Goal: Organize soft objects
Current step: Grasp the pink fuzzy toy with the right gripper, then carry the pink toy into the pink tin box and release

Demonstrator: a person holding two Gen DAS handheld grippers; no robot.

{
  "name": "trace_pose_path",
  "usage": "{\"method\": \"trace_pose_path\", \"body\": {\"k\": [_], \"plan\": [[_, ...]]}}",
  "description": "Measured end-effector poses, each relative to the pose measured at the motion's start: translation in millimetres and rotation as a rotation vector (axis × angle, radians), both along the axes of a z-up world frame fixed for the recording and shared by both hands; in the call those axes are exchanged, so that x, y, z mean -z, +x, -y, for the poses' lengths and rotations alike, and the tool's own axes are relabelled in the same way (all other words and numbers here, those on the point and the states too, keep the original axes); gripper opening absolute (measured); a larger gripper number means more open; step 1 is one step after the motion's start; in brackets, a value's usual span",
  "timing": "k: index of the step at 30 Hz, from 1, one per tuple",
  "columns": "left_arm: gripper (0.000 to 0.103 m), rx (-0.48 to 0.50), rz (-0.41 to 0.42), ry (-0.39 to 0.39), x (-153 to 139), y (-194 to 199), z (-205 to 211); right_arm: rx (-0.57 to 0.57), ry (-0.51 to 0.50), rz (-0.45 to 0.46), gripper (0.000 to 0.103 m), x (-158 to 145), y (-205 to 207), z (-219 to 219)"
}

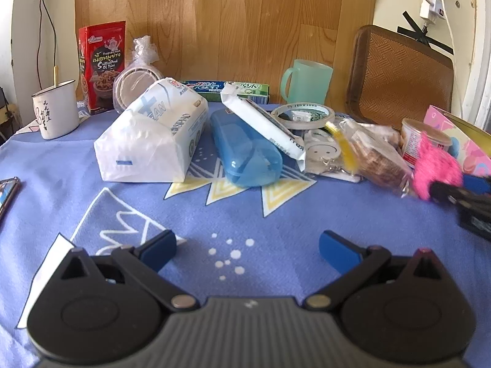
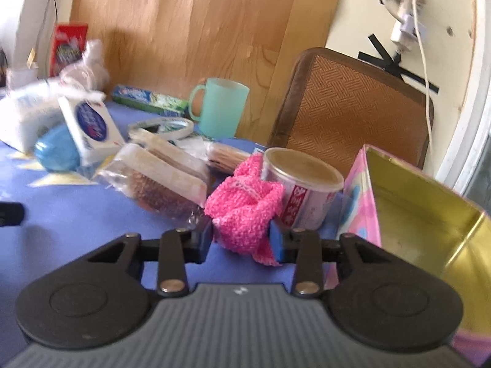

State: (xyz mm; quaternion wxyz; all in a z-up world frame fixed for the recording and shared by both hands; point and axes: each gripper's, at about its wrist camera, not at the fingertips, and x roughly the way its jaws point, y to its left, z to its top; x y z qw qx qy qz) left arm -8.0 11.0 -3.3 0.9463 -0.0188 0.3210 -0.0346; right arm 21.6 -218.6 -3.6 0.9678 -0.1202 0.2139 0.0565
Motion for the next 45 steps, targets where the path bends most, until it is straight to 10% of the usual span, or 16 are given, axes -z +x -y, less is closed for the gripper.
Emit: {"method": "trace_pose_path", "body": {"k": [7,15,20,31,35,37,45], "plan": [[0.092,0.093,-0.036,-0.187,-15.7,-5.1,-4.9,-0.266,0.065,-0.112,0.05,-5.3,-71.3,-14.9],[0.063,0.395,-0.126,-0.35,-31.8,1.6,50.2,-0.269,0.09,-0.144,0.062,6.4,-76.0,-19.4],[0.053,0.425,-0.161,-0.356,-29.4,15.6,76.3,-0.244,0.13,-0.132,0.029,4.8,-74.0,-6.6],[0.051,0.741,-0.033,-0.327,-85.8,21.7,191.7,0.09,0.184,0.207,0.028,-35.9,-113.4,64.6],[0.059,0.734,-0.052,-0.332,-78.8,28.0,216.7,0.248,0.18,0.22,0.035,-38.8,-109.2,94.1],[0.066,0.711,-0.047,-0.334,-77.4,28.0,211.2,0.338,0.197,0.233,0.064,-33.0,-109.1,108.5],[0.067,0.452,0.028,-0.326,-63.2,20.7,94.8,0.276,0.255,0.357,0.063,-35.9,-118.0,92.8]]}}
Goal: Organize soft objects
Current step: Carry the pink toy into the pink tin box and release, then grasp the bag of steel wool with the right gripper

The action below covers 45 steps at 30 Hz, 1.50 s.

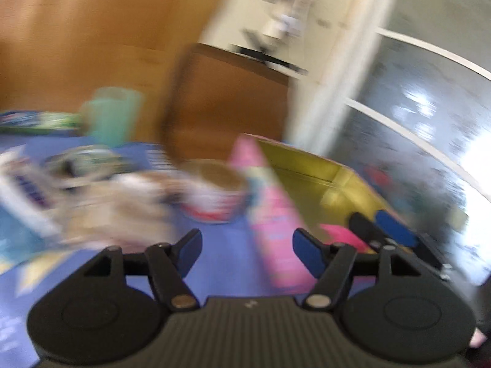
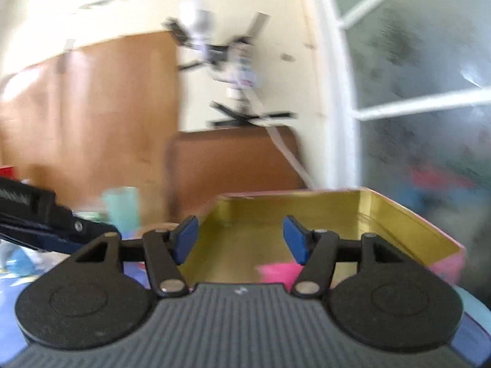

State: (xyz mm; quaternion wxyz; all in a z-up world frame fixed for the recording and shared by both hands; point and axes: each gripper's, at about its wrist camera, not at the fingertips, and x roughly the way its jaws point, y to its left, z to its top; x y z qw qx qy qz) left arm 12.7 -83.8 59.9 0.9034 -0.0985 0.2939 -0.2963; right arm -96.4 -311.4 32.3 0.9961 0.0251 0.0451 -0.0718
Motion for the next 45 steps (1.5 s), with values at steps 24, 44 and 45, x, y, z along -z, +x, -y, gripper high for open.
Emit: {"method": "trace_pose_path", "body": {"k": [24,44,45], "plan": [[0.079,-0.264,-0.132,-0.077,38.2,-6.2,-120.9,-0.504,-0.186,-0.484,0.019,34.0,98.4,-113.8],[0.063,-0.006,-0.199,0.076,30.3,-9.1,-18.8,-0.662,-0.071,-0.421,0.049,44.7,52.3,-104.0],[0.063,0.012,-0.16,0.089,21.6,-10.1,-11.4,-0.657,-0.057,-0.41,0.047,42.7,52.9,-102.0]]}}
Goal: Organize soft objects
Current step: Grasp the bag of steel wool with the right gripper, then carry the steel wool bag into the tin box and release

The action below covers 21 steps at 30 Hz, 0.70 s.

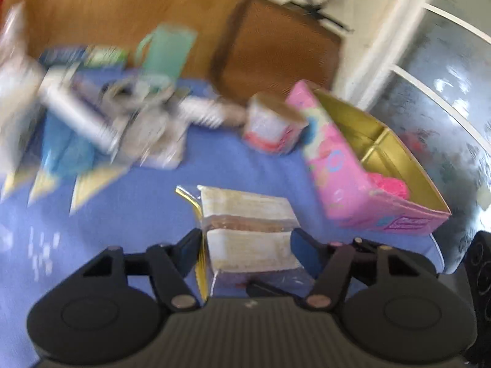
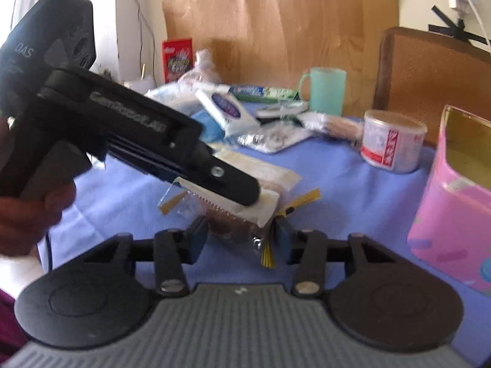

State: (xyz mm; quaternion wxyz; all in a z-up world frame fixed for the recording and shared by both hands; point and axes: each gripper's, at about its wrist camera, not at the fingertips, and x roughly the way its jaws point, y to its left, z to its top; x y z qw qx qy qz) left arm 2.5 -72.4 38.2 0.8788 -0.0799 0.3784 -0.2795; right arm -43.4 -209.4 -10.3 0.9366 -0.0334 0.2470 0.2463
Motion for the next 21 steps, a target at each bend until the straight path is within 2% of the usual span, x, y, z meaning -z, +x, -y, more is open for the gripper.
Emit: {"method": "trace_pose_path", "body": {"k": [2,5,7,10,14,16,18,20,21], "plan": [[0.063,0.049,0.077,0.004,-19.5,-1.7,16.5,0.043,0.026,0.043,0.046,-7.0,-4.2,9.4],[0.064,0.139,0.204,0.016,-47.1,-4.4,52.7,0.137,0.034,0.178,0.046,-25.2,-21.0,28.4],[0.068,0.198,0.256,0.021,-58.6,-2.0,83.3,0.212,0.036,0.25,0.046,-36.6,-29.3,43.2],[0.068,0.289,0.315,0.029,-63.9,2.1,132.3,0.333,0.03,0.312,0.046,-46.9,-37.8,70.5],[0.069,0.356,0.342,0.065,-56.1,14.0,192.1,0.506,0.009,0.293,0.046,-45.5,-39.8,111.8],[0.074,0.361,0.359,0.107,-49.9,19.6,216.2,0.577,0.003,0.271,0.046,-42.3,-36.1,130.7],[0.074,0.358,0.351,0.123,-48.1,18.6,226.2,0.685,-0.059,0.271,0.046,-34.8,-28.6,143.8],[0.076,0.345,0.339,0.101,-47.4,18.3,221.7,0.851,-0.138,0.301,0.047,-29.8,-24.4,154.3],[0.077,0.34,0.335,0.093,-46.7,17.8,216.1,0.899,-0.15,0.311,0.049,-29.5,-23.9,159.8]]}}
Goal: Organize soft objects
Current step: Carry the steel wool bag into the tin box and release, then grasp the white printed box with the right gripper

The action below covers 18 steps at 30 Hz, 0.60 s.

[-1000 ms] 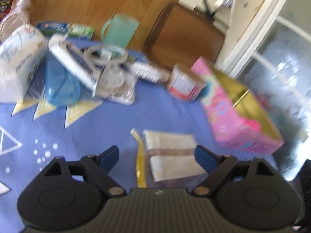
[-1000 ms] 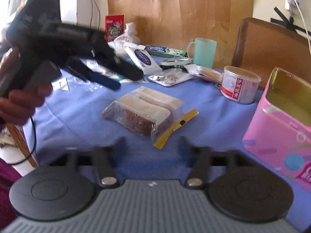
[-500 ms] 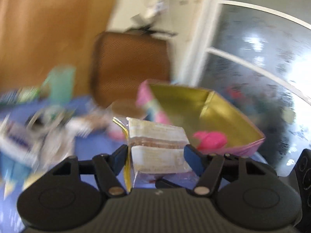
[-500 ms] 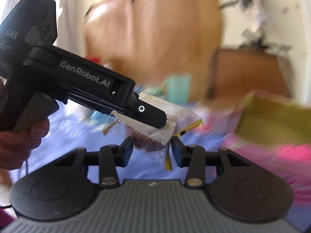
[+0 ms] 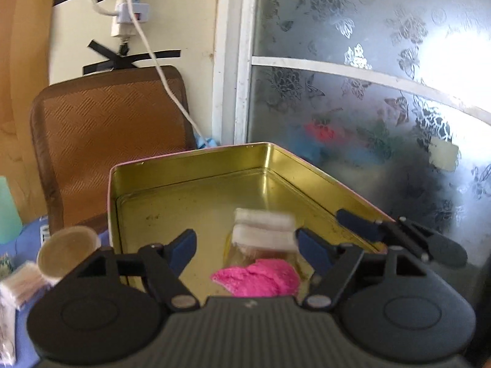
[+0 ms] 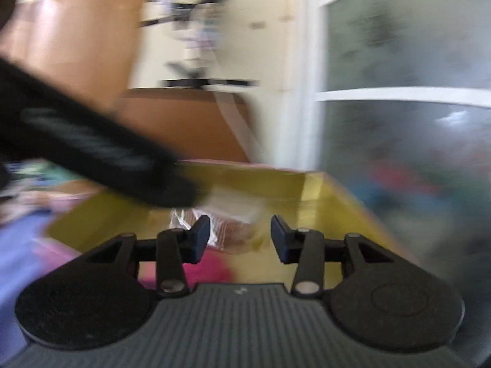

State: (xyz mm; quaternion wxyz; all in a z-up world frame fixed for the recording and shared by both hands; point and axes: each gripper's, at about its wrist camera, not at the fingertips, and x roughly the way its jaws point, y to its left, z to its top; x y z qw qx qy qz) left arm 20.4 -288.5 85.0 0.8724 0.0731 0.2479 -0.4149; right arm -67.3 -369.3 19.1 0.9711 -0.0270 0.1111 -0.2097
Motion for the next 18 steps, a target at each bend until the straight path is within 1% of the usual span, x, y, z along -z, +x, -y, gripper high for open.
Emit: {"method": "trace_pose_path", "body": {"k": [2,4,6,9,13,14,17,18], "plan": [[0.078,-0.013,-0.008,-0.01,2.0,-3.1,-16.6,0.024,0.045,0.02,0.05,-1.2,-3.9,9.7],[0.078,-0.021,-0.008,-0.027,4.3,-7.8,-40.6,0.024,0.085,0.033,0.05,-2.5,-6.8,12.1],[0.08,-0.048,0.002,-0.038,6.1,-11.4,-66.4,-0.001,0.104,0.048,0.05,-5.7,-5.5,7.1],[0.081,-0.138,0.002,-0.041,15.3,-16.4,-113.0,-0.069,0.107,0.087,0.05,-8.3,-12.7,-10.9],[0.081,-0.316,-0.045,-0.043,32.8,-13.9,-184.5,-0.221,0.123,0.092,0.049,-16.2,-4.3,-38.4],[0.081,-0.359,-0.051,-0.044,36.3,-13.7,-200.2,-0.286,0.122,0.079,0.049,-19.1,-1.0,-48.1],[0.081,-0.505,-0.046,-0.027,48.4,-11.9,-247.5,-0.434,0.148,0.032,0.048,-22.5,10.3,-78.8],[0.081,-0.551,-0.051,-0.024,52.6,-11.2,-261.8,-0.479,0.156,0.007,0.044,-22.7,15.8,-88.4]]}}
